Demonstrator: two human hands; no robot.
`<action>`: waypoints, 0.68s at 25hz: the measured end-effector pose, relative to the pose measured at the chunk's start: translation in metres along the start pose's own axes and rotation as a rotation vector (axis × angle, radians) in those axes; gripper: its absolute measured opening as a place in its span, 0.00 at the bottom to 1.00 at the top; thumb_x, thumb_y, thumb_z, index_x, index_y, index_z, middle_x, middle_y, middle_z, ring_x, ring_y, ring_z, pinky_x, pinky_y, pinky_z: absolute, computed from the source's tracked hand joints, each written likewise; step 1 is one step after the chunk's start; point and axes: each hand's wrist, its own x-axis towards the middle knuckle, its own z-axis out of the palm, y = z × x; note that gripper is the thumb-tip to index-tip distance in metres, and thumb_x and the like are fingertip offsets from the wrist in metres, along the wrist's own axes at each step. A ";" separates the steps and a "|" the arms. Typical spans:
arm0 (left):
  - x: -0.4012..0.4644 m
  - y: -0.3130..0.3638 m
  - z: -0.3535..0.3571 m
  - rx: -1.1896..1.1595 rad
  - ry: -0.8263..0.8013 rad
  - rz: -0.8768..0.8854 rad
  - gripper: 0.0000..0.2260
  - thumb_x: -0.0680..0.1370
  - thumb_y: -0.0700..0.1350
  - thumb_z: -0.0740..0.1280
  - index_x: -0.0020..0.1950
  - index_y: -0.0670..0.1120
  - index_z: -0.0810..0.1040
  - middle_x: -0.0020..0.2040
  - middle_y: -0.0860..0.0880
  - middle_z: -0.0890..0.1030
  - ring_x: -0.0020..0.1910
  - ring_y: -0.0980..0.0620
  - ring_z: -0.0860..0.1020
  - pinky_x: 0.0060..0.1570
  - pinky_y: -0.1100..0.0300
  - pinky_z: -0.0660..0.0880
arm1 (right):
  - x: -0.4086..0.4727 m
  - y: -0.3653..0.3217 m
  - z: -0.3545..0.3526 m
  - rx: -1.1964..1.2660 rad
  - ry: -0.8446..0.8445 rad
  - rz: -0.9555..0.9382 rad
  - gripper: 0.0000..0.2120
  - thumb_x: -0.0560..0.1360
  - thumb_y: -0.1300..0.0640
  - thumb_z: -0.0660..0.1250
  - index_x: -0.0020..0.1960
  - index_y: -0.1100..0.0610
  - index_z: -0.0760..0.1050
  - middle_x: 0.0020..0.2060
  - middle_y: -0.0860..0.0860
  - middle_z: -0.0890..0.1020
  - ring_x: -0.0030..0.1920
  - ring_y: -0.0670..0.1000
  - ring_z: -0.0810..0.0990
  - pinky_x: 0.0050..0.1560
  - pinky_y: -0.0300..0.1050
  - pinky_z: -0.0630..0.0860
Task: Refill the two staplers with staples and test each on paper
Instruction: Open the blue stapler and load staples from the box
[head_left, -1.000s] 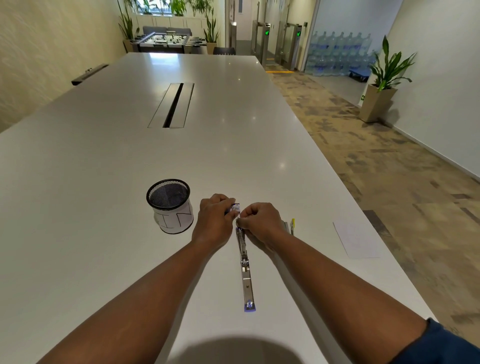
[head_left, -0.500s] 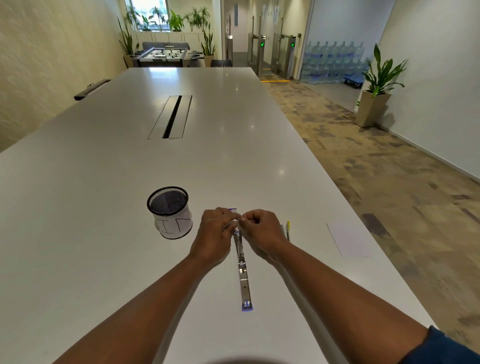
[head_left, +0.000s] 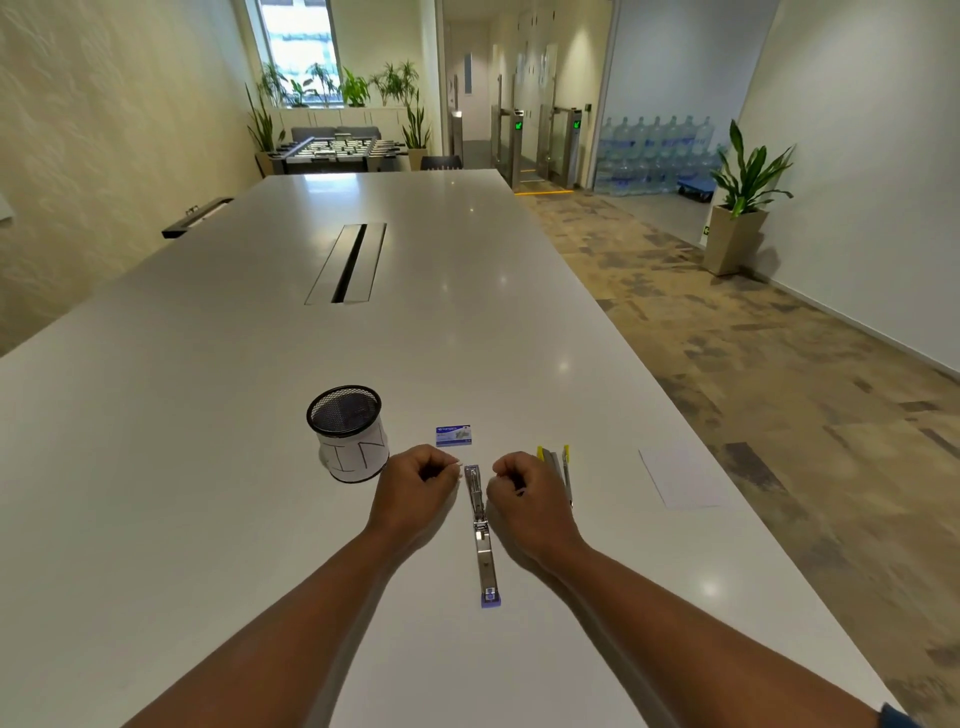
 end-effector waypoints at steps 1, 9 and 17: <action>-0.001 0.000 -0.001 -0.045 0.001 -0.046 0.06 0.75 0.39 0.75 0.42 0.50 0.85 0.40 0.54 0.87 0.42 0.57 0.84 0.44 0.64 0.79 | -0.005 0.001 0.000 -0.065 0.001 -0.025 0.06 0.69 0.47 0.67 0.41 0.49 0.75 0.36 0.42 0.77 0.35 0.41 0.74 0.38 0.36 0.70; -0.003 0.010 -0.006 -0.027 -0.150 -0.066 0.06 0.75 0.37 0.73 0.40 0.47 0.85 0.37 0.49 0.86 0.36 0.58 0.82 0.38 0.67 0.78 | -0.015 0.008 -0.002 -0.375 -0.102 -0.224 0.12 0.69 0.47 0.74 0.36 0.54 0.77 0.41 0.46 0.78 0.44 0.51 0.75 0.42 0.43 0.71; 0.011 0.027 0.000 0.480 -0.338 0.062 0.11 0.78 0.40 0.70 0.39 0.54 0.84 0.36 0.61 0.82 0.38 0.66 0.79 0.38 0.71 0.69 | -0.015 0.010 0.000 -0.358 -0.089 -0.246 0.11 0.69 0.46 0.73 0.39 0.54 0.80 0.40 0.44 0.78 0.46 0.48 0.74 0.43 0.43 0.74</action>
